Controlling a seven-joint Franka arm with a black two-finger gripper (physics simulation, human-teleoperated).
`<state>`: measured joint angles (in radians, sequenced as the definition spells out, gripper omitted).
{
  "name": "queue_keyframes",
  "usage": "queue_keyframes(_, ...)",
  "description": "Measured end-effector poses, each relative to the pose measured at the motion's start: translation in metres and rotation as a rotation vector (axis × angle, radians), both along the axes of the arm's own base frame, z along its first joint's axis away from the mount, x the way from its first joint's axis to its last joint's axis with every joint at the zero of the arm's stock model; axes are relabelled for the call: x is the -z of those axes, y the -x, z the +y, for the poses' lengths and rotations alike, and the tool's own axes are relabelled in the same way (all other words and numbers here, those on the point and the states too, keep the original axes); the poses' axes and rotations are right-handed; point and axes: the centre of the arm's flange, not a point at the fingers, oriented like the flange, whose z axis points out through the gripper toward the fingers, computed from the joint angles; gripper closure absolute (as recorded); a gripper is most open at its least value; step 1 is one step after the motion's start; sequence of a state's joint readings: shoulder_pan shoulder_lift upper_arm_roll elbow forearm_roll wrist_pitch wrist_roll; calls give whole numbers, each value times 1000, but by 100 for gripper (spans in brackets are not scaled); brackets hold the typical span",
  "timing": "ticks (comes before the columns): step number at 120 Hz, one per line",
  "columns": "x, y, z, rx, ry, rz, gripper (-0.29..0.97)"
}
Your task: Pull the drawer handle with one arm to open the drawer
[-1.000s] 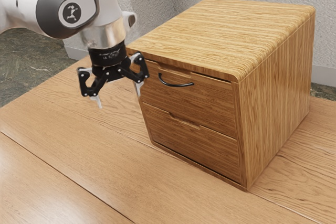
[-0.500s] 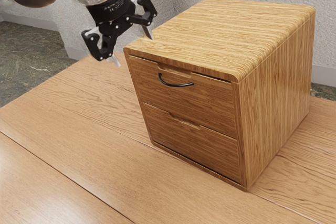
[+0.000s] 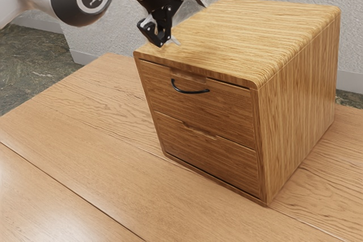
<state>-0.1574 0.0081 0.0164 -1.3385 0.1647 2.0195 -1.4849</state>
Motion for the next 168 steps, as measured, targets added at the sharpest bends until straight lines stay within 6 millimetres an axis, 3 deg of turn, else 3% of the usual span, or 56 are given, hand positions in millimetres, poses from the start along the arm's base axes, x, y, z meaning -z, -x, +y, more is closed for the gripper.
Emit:
queue_keyframes(11,-4,29,-5,6,6,-24,7)
queue_keyframes(21,-7,62,-27,34,26,-26,10)
queue_keyframes(36,15,79,-29,14,48,14,17)
queue_keyframes(55,39,75,-18,-53,151,71,25)
queue_keyframes(83,66,59,16,-217,257,104,30)
queue_keyframes(96,82,48,13,-251,288,124,32)
queue_keyframes(110,84,45,11,-277,317,121,34)
queue_keyframes(137,92,66,11,-317,349,130,37)
queue_keyframes(168,100,66,11,-311,339,143,38)
